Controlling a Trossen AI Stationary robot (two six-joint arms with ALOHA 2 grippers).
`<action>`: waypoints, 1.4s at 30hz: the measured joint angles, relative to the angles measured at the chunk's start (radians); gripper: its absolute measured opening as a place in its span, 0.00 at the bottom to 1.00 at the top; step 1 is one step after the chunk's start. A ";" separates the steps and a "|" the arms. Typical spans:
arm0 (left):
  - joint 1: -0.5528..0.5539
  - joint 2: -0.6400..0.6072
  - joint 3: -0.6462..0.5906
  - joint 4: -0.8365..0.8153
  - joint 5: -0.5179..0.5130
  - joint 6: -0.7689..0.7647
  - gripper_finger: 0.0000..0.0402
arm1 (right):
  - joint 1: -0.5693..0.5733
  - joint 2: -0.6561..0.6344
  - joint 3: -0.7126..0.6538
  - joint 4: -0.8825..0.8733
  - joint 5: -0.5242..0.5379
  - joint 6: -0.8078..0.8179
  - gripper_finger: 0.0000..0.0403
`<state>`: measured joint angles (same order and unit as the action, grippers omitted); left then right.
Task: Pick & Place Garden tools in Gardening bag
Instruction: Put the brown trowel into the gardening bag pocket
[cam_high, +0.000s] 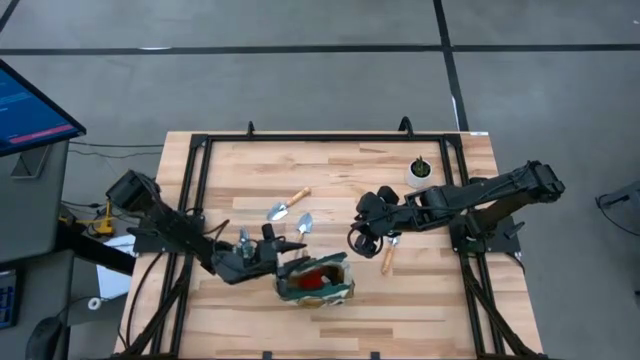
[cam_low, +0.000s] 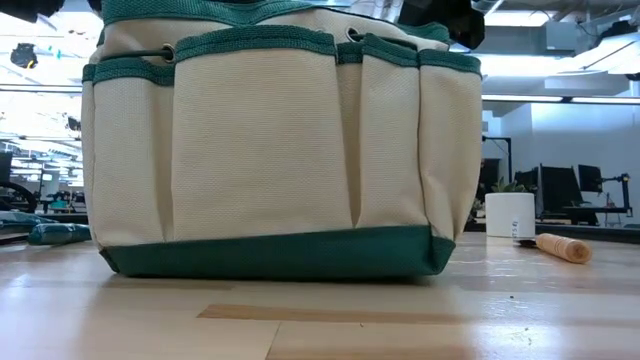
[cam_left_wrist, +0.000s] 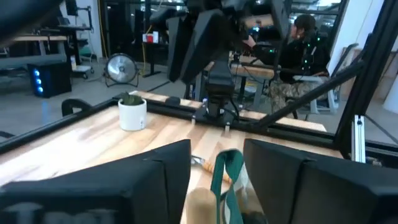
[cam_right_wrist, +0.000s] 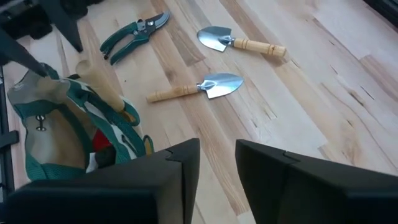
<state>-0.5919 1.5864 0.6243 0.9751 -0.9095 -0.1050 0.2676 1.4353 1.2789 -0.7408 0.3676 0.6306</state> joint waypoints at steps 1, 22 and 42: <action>0.000 -0.008 0.000 -0.001 0.000 0.006 0.37 | 0.000 0.000 0.000 -0.003 0.000 -0.002 0.26; 0.000 -0.572 0.001 -0.150 -0.231 0.317 0.41 | -0.044 -0.011 0.001 -0.505 -0.033 0.643 0.45; 0.000 -0.866 0.002 -0.429 -0.296 0.318 0.41 | -0.041 0.134 -0.016 -0.602 -0.208 0.635 0.44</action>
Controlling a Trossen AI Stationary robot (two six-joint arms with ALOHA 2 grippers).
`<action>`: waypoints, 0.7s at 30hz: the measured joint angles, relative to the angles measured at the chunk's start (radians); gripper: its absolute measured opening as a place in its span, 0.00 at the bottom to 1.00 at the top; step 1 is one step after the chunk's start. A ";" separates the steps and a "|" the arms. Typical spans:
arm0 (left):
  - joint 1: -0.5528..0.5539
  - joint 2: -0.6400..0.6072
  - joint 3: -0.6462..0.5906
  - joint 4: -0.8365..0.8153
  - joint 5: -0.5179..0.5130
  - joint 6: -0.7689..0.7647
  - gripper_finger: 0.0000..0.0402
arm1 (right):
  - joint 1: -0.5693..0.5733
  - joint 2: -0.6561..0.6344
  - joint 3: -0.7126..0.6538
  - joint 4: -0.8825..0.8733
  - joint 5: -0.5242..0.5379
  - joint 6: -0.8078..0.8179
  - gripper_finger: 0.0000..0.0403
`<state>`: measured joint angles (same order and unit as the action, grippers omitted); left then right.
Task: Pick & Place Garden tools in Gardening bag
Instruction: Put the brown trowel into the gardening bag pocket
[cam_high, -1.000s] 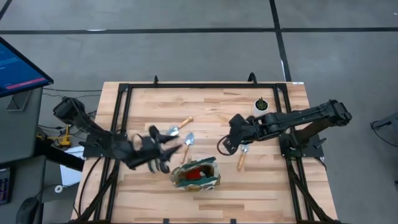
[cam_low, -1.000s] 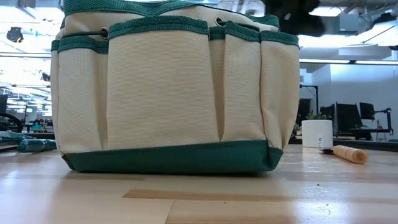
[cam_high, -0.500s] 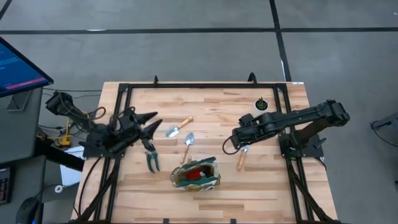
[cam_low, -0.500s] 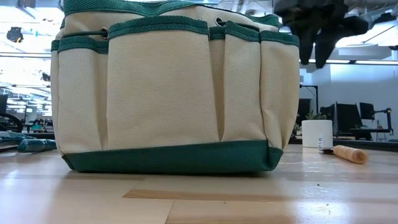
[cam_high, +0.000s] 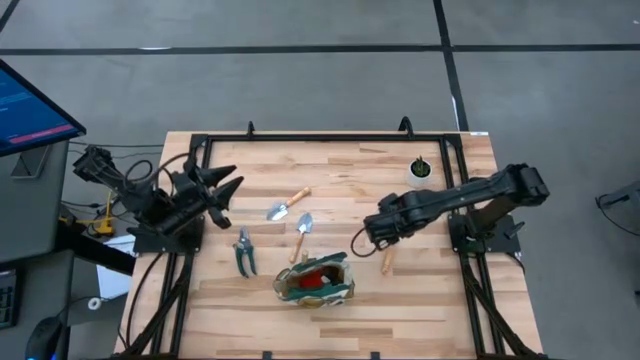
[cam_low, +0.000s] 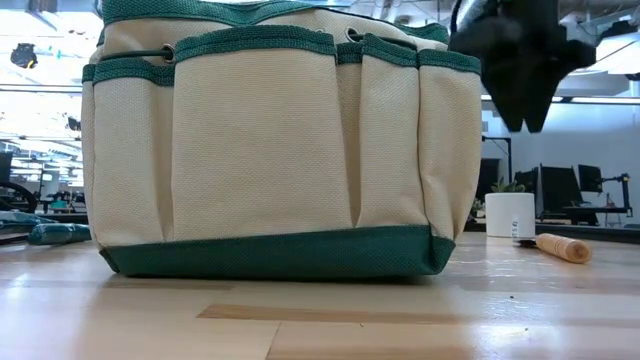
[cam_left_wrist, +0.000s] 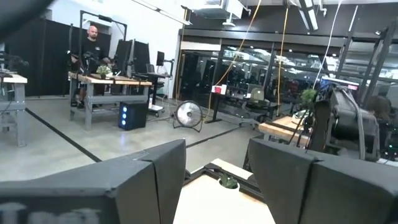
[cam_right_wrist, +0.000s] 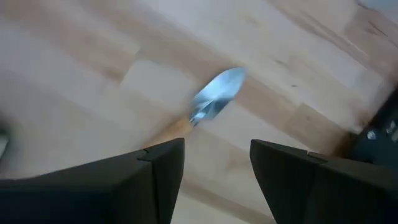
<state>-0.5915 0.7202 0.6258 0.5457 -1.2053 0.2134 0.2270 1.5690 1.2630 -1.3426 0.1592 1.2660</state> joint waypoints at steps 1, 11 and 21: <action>0.000 -0.007 0.000 -0.006 0.000 0.000 0.41 | -0.004 0.002 -0.017 0.009 -0.001 0.038 0.44; 0.000 -0.014 0.000 -0.019 0.000 0.044 0.41 | -0.006 -0.021 -0.261 0.315 -0.058 0.287 0.47; 0.000 -0.015 0.000 -0.050 0.001 0.045 0.41 | 0.012 -0.011 -0.345 0.439 -0.001 0.219 0.45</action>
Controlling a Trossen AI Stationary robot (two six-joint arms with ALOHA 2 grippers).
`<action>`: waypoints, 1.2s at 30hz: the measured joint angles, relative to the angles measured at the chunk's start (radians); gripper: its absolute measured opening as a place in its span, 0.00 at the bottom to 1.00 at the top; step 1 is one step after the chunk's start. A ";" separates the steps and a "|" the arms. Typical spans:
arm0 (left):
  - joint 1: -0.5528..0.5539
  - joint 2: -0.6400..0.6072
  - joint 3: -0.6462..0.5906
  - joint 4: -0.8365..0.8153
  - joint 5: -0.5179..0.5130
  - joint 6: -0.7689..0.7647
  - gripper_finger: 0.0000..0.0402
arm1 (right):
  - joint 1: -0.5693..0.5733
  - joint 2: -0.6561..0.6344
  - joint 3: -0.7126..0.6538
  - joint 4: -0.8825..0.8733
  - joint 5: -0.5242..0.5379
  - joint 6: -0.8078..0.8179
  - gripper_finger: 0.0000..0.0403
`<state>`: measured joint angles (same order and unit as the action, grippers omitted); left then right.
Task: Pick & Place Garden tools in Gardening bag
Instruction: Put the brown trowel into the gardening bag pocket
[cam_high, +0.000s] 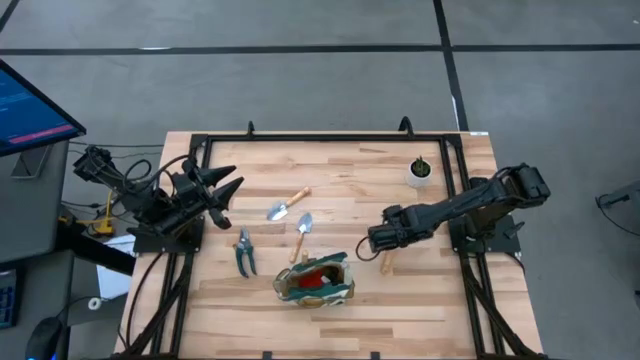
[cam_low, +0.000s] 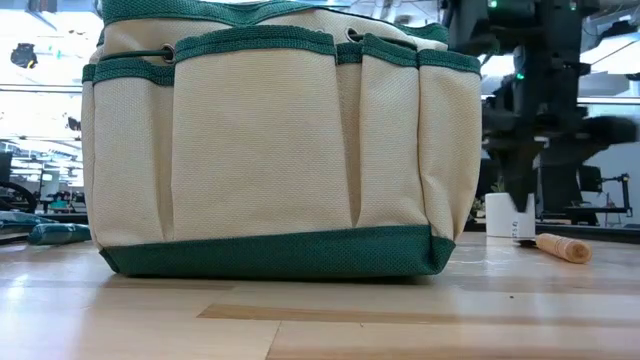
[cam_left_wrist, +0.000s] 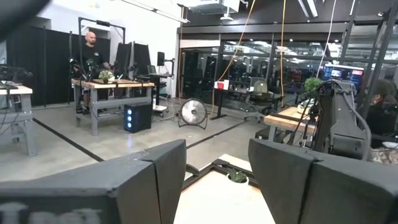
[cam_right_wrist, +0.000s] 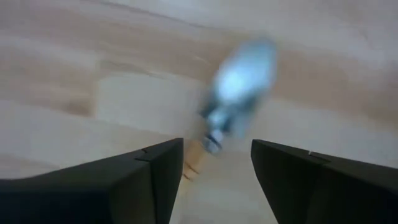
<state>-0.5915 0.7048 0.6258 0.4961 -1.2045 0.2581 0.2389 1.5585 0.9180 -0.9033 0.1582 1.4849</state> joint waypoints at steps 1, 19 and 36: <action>0.000 0.000 0.000 -0.001 0.000 0.000 0.41 | 0.012 -0.004 0.001 0.027 0.035 -0.111 0.45; 0.000 0.001 0.000 -0.007 -0.048 0.000 0.41 | 0.069 0.001 0.066 -0.042 -0.166 -1.649 0.46; 0.000 0.002 0.000 -0.009 -0.070 -0.001 0.41 | 0.121 0.132 0.065 0.085 -0.164 -1.841 0.54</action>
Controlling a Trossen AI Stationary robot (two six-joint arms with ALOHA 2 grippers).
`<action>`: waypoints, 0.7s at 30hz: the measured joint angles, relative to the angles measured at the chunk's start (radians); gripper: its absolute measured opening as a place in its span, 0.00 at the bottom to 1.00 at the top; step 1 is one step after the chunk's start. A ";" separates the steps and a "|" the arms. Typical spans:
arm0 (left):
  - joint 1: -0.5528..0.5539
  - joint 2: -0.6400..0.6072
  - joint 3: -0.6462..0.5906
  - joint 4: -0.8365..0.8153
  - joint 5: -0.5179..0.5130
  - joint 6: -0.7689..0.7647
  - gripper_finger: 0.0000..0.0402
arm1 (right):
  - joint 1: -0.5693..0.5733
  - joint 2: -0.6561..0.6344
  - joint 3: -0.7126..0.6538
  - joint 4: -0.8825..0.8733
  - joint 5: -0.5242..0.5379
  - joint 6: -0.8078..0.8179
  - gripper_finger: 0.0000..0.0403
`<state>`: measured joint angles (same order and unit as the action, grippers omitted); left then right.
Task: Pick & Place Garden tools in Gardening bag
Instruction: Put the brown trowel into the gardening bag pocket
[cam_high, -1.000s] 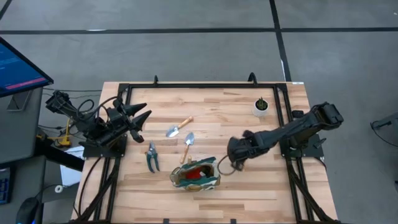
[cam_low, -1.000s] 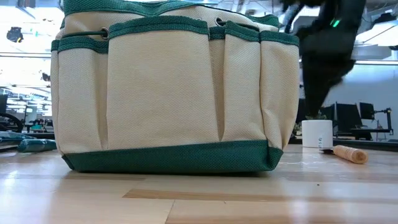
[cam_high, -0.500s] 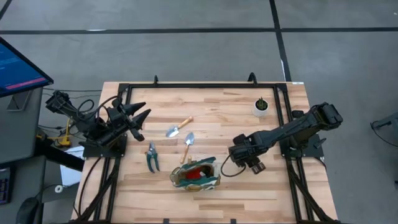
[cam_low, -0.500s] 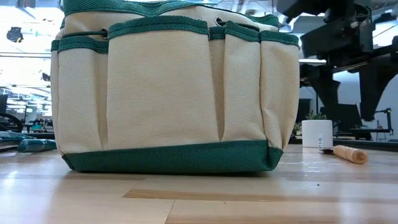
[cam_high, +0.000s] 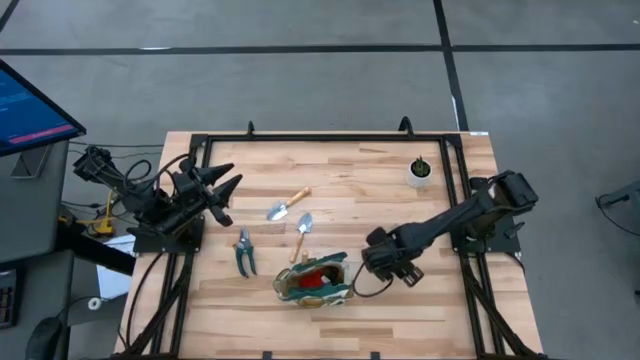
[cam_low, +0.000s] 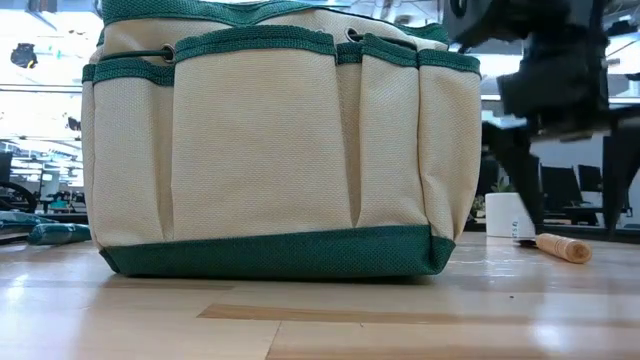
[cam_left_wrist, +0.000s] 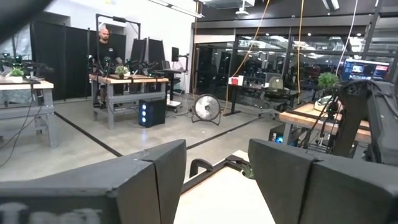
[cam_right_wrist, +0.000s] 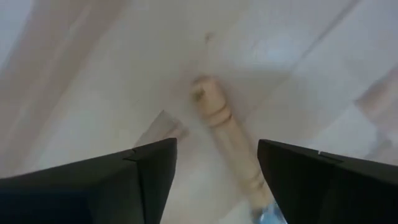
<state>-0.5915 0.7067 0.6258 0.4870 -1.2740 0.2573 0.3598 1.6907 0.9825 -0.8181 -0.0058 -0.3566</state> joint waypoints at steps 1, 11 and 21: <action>0.000 0.000 0.000 0.000 -0.001 0.000 0.41 | 0.000 0.022 0.001 0.023 0.003 -0.002 0.54; 0.000 0.000 0.000 0.001 -0.018 -0.011 0.41 | 0.008 0.126 0.012 0.007 0.028 0.098 0.39; 0.000 0.000 0.000 0.004 -0.018 -0.011 0.41 | -0.013 0.079 0.030 0.037 0.055 0.350 0.13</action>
<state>-0.5915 0.7067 0.6258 0.4911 -1.2919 0.2462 0.3464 1.7702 1.0123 -0.7814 0.0489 -0.0061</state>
